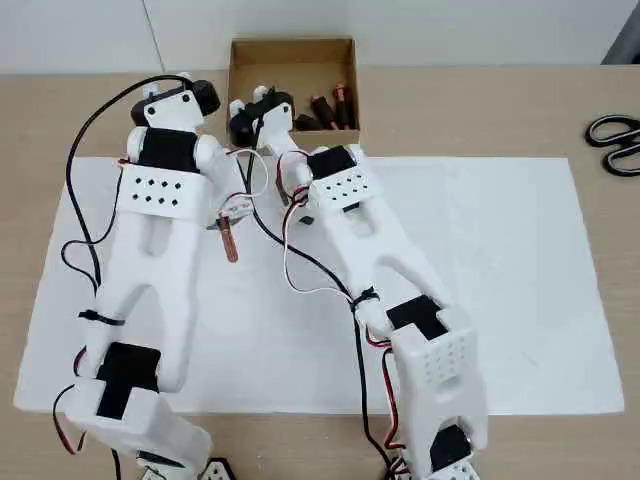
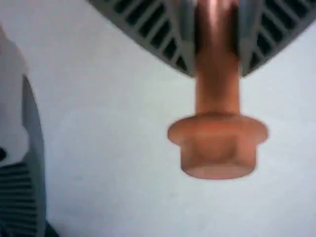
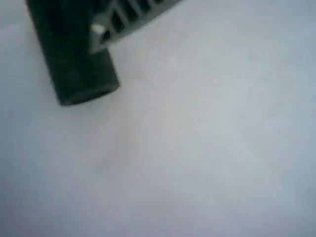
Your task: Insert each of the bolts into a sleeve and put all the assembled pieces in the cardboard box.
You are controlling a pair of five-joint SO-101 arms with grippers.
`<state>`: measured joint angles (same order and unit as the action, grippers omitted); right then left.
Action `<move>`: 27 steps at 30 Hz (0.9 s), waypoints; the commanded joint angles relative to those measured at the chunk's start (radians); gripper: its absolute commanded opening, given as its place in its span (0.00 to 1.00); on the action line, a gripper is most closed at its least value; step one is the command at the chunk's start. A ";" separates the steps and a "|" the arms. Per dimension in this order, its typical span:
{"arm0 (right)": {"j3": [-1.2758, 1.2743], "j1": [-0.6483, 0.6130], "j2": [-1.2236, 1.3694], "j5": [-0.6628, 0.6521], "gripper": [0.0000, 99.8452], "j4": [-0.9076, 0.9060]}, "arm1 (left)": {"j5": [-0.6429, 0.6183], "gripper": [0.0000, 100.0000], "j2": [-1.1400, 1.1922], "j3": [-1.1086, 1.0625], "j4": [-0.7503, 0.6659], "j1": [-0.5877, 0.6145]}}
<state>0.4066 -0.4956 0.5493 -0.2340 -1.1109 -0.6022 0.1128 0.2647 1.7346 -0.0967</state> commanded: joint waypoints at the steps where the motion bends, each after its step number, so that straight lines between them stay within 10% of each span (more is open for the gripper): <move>1: 0.048 -0.015 -0.004 0.014 0.28 -0.007 | 0.006 0.01 -0.058 0.005 0.011 0.005; 27: 0.049 -0.058 0.127 0.012 0.28 0.025 | 0.006 0.01 -0.057 0.005 0.011 0.005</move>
<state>0.4173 -0.5493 0.6797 -0.2294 -1.1078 -0.6022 0.1128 0.2647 1.7346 -0.0967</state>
